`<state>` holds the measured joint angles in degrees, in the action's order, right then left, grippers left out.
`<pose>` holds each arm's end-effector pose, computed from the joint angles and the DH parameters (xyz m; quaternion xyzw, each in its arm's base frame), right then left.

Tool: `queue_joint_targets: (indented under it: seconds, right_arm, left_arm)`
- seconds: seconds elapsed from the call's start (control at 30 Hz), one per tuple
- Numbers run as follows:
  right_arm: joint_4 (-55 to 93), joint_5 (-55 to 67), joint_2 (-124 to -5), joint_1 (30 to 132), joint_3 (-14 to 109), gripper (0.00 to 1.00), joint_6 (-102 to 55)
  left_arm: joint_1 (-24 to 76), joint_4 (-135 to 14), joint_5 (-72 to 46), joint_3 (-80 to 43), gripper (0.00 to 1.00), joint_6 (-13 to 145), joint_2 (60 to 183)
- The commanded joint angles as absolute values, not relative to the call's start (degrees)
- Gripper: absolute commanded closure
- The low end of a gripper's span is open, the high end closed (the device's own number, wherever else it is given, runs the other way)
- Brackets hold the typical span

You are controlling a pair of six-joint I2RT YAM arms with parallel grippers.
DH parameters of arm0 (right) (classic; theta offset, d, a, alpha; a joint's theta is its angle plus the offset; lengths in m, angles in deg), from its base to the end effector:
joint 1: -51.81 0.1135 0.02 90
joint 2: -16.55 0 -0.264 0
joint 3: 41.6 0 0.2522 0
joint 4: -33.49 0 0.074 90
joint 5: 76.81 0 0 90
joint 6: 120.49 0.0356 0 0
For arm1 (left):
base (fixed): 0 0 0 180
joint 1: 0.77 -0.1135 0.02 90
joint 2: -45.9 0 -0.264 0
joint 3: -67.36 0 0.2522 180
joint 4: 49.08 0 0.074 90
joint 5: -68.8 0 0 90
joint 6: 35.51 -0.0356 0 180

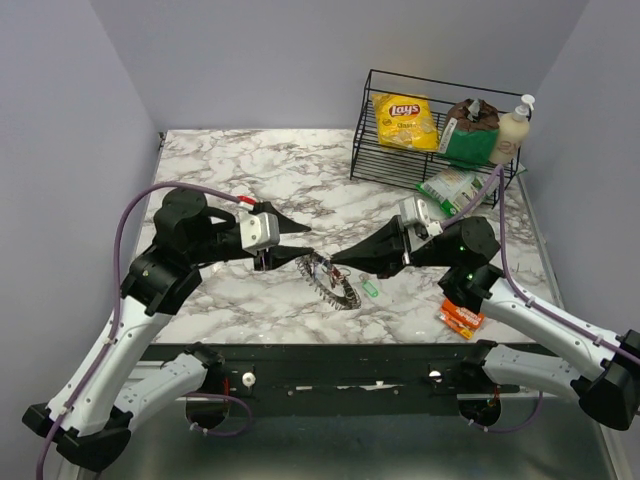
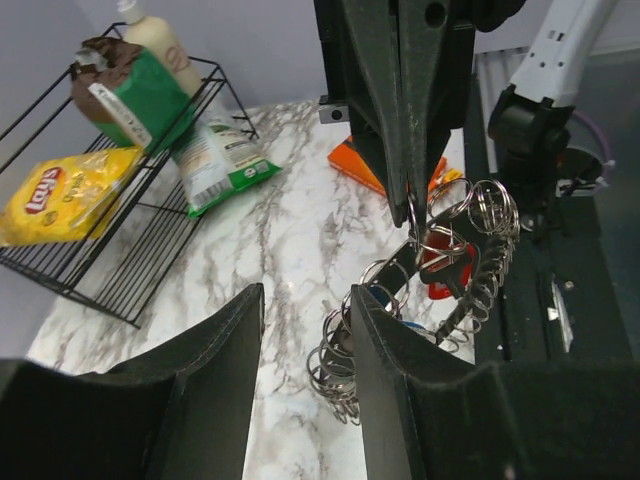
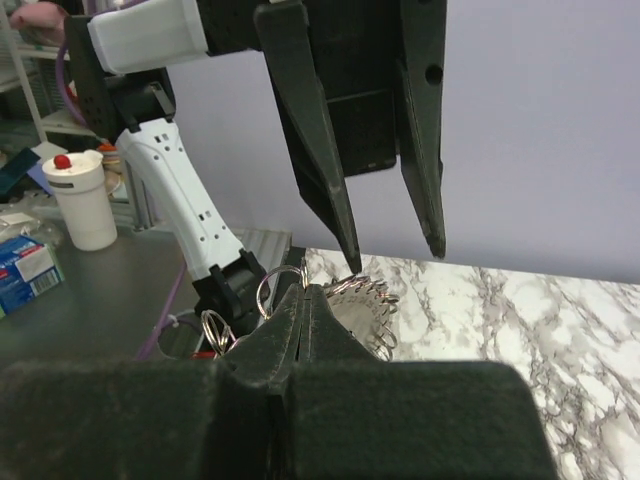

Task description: Put the keys on the keyring

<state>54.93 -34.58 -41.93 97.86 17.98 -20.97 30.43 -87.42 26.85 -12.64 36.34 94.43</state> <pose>0.1369 0.1800 0.3809 -0.4789 0.3766 0.5534 0.5680 0.1209 -0.1042 0.4313 0.5308 0.5082 -0.3715 0.5675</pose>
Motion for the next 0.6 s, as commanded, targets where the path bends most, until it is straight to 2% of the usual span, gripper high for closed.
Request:
queue_joint_targets:
  seconds: [0.0, 0.57]
  right_arm:
    - [61.1, -35.6, -42.1, 97.5, 17.9, 0.99, -18.5]
    - [62.2, -32.1, -43.4, 97.2, 17.5, 0.99, -17.9]
  left_arm:
    - [30.3, -83.9, 36.4, -11.8, 0.52, 39.1, 96.0]
    - [30.3, -84.3, 40.0, -11.5, 0.49, 38.8, 95.4]
